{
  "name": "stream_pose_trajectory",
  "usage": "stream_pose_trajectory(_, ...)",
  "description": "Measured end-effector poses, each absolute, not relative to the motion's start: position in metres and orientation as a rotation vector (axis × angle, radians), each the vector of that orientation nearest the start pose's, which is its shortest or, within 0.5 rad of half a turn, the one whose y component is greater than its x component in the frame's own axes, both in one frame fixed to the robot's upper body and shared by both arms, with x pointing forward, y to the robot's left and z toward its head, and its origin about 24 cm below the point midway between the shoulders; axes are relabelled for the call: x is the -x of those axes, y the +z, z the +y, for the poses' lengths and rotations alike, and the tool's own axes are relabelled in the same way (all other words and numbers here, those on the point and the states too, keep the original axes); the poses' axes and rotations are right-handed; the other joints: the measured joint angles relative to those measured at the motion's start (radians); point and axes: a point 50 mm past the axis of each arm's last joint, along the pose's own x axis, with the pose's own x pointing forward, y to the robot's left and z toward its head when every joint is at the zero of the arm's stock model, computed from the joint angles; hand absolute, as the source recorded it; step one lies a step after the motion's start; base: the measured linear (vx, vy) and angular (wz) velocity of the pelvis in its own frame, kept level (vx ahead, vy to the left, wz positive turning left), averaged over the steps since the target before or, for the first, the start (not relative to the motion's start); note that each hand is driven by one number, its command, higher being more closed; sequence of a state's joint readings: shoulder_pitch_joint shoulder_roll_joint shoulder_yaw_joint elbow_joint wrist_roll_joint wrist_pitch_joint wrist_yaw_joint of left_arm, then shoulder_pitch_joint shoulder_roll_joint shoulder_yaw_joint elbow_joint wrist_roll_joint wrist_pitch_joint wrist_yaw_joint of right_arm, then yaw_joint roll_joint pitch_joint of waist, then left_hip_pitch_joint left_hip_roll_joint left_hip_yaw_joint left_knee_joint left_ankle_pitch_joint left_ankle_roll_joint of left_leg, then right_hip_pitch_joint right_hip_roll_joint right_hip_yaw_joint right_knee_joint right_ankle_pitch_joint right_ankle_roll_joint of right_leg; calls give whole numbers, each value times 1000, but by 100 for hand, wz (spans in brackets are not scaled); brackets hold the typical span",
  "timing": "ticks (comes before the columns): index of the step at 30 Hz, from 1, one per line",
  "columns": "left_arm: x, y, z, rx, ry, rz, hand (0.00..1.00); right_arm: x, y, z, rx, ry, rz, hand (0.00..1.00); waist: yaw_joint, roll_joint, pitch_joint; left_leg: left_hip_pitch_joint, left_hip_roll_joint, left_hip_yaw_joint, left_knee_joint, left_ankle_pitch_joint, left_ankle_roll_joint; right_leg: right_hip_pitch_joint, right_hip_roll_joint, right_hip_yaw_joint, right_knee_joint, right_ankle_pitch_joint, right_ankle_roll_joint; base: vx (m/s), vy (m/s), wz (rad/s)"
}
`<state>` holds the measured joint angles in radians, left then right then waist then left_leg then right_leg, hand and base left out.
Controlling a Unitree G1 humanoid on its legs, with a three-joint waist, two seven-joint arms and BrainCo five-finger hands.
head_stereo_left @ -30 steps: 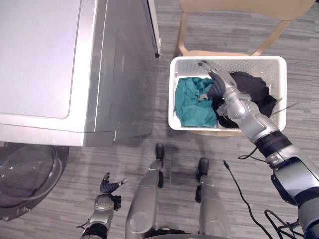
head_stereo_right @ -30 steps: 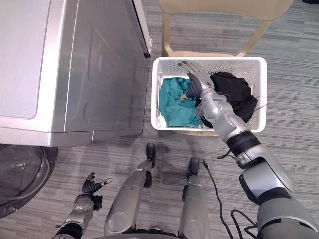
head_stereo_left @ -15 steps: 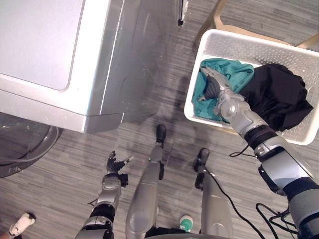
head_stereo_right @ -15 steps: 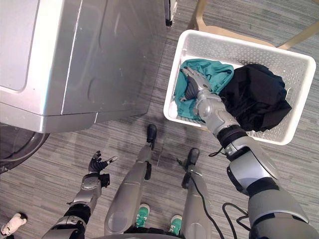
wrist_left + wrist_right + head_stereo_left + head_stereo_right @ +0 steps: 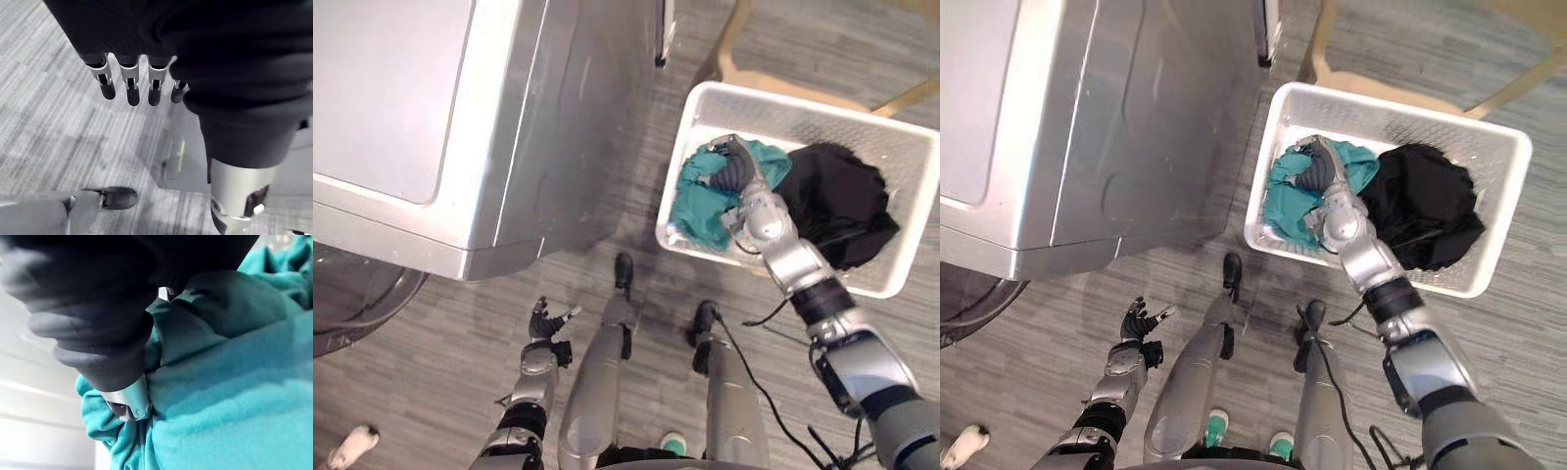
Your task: Pick up the laundry basket with both hands and put the clothes into the washing machine.
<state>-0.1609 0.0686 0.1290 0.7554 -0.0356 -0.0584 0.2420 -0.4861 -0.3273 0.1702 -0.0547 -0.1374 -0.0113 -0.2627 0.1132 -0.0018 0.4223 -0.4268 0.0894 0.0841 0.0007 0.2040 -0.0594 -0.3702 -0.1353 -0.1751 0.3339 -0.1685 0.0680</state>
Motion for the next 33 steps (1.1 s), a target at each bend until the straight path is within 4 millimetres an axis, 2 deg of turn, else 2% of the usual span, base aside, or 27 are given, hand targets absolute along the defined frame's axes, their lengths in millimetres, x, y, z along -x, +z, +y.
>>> stream_pose_trajectory(1,-234,-79,199,-57,355,550,0,-308,190,-140,395,-61,-603,100,-3,-6,-16,8,2,-1,-2,-7,-5,9,3,2,-12,0,0,-6,-22,-19)
stream_pose_trajectory(3,-214,-92,202,-68,364,618,0,-295,179,-144,322,-121,-594,100,-27,-37,-69,57,3,3,-23,-23,5,63,14,13,-71,0,1,12,-8,-27)
stream_pose_trajectory(5,-201,-102,202,-70,368,674,0,-285,168,-150,272,-166,-561,100,-47,-51,-99,101,-2,6,-44,-23,5,110,16,16,-101,3,5,0,17,-12)
stream_pose_trajectory(7,-186,-110,204,-75,378,725,0,-276,156,-155,228,-201,-525,100,-46,-66,-147,141,-3,21,-68,-23,5,135,18,37,-124,8,10,-6,22,-23)
stream_pose_trajectory(13,-141,-129,216,-71,421,850,0,-260,149,-142,-43,-125,-536,100,-44,-68,-222,258,-1,116,-91,-45,6,203,34,140,-183,50,15,2,21,-52)
stream_pose_trajectory(15,-135,-130,220,-70,436,867,0,-254,149,-136,-109,-87,-547,100,-50,-67,-224,264,0,121,-63,-66,8,208,33,162,-166,54,17,23,4,-34)
stream_pose_trajectory(16,-135,-130,221,-63,448,866,0,-251,145,-137,-136,-85,-538,100,-57,-65,-223,253,3,113,-12,-88,14,206,32,169,-127,57,21,-3,13,8)
stream_pose_trajectory(18,-134,-130,224,-55,462,863,0,-247,139,-140,-143,-90,-515,100,-62,-56,-229,243,19,97,50,-116,29,215,41,180,-90,77,57,-51,25,25)
stream_pose_trajectory(19,-139,-127,222,-32,475,842,0,-243,144,-141,-158,-91,-541,100,-71,-39,-229,220,41,75,60,-129,45,200,47,207,19,23,53,-52,-2,74)
stream_pose_trajectory(20,-144,-123,226,-29,489,809,0,-237,150,-140,-176,-93,-581,100,-74,-40,-231,212,31,42,82,-129,45,176,44,222,236,-45,66,-43,-27,82)
stream_pose_trajectory(22,-141,-121,229,-22,512,798,0,-236,155,-134,-194,-70,-608,100,-55,-35,-242,188,28,30,115,-128,45,196,35,238,351,-82,95,-36,-97,50)
stream_pose_trajectory(23,-139,-120,230,-18,529,794,0,-236,158,-128,-203,-42,-623,100,-35,-41,-250,168,30,26,143,-128,44,219,26,239,351,-96,90,-114,-165,24)
stream_pose_trajectory(24,-138,-118,231,-4,552,778,0,-236,162,-121,-220,-15,-638,100,-11,-40,-265,111,33,17,195,-124,38,253,21,234,269,-103,74,-179,-237,19)
stream_pose_trajectory(25,-140,-116,228,16,562,761,0,-236,166,-116,-232,3,-653,100,4,-45,-274,64,38,5,231,-119,31,281,31,218,189,-149,50,-231,-267,24)
stream_pose_trajectory(26,-143,-113,217,60,561,737,0,-237,168,-116,-231,10,-664,100,20,0,-277,1,66,-19,251,-92,5,286,60,156,112,-191,6,-315,-310,31)
stream_pose_trajectory(27,-144,-113,208,99,561,728,0,-238,167,-118,-225,2,-658,100,18,36,-276,-20,78,-46,233,-58,0,280,85,127,95,-205,-18,-301,-244,34)
stream_pose_trajectory(28,-144,-112,203,118,558,724,0,-238,165,-120,-213,-3,-650,100,16,56,-276,-20,86,-57,199,-24,-4,274,100,111,94,-211,-29,-350,-221,52)
stream_pose_trajectory(29,-145,-111,192,136,531,715,0,-238,161,-124,-187,-16,-629,100,9,87,-276,7,99,-41,91,-28,28,272,118,59,84,-211,-66,-303,-176,70)
stream_pose_trajectory(30,-148,-110,188,131,505,709,0,-237,159,-127,-173,-22,-621,100,-3,90,-274,9,104,1,74,-103,45,277,104,26,70,-202,-82,-390,-168,119)
stream_pose_trajectory(31,-159,-100,182,127,463,656,0,-239,157,-135,-150,-51,-614,100,-19,58,-255,5,102,56,129,-135,58,275,69,-22,57,-187,-108,-446,-197,124)
stream_pose_trajectory(32,-162,-93,181,119,432,611,0,-240,156,-138,-143,-58,-610,100,-21,49,-257,7,97,76,242,-137,56,276,47,-51,45,-168,-127,-370,-153,108)
stream_pose_trajectory(33,-163,-89,181,113,421,593,0,-239,156,-137,-141,-51,-611,100,-23,49,-261,11,99,83,298,-139,57,275,43,-64,36,-156,-130,-315,-174,76)
